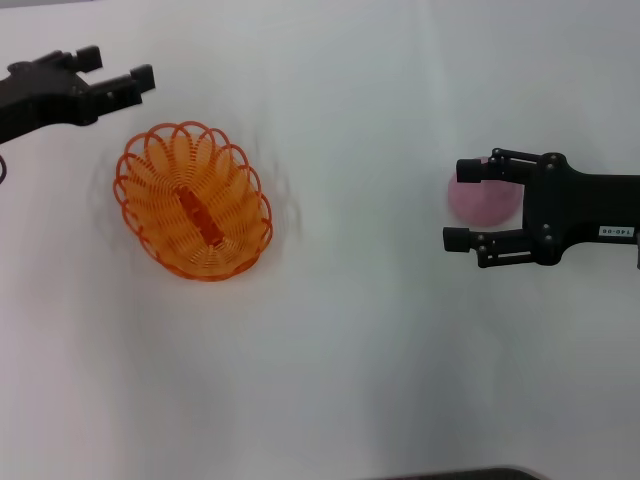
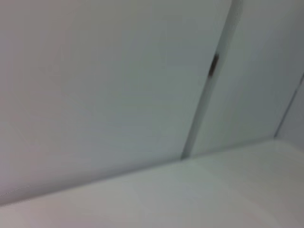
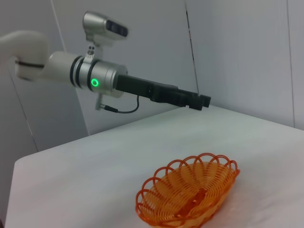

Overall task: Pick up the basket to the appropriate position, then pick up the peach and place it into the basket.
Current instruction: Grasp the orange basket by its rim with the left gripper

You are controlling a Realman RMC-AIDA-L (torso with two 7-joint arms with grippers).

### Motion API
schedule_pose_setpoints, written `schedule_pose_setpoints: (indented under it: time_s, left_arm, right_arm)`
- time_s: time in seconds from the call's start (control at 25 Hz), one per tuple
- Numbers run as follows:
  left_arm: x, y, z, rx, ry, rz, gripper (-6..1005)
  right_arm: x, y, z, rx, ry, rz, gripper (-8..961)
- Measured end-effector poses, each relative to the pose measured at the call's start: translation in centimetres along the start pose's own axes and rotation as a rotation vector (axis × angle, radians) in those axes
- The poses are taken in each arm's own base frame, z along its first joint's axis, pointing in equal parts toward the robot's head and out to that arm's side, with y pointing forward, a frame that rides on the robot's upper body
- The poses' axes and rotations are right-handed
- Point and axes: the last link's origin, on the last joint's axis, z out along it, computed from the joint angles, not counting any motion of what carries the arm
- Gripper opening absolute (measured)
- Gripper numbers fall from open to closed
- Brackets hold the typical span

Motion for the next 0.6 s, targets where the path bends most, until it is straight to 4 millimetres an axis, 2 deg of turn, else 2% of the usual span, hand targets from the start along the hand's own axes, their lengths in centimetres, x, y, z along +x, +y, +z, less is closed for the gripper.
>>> schedule_pose_setpoints:
  time_s: [0.32, 0.6]
  left_arm:
    - [2.7, 0.1, 1.9, 0.054, -0.379, -0.001, 853]
    - [4.8, 0.8, 3.2, 0.073, -0.543, 0.034, 851]
  right_arm:
    - [0.0, 0.0, 0.0, 0.000, -0.001, 0.000, 945]
    - [-0.2, -0.1, 0.0, 0.002, -0.009, -0.003, 945]
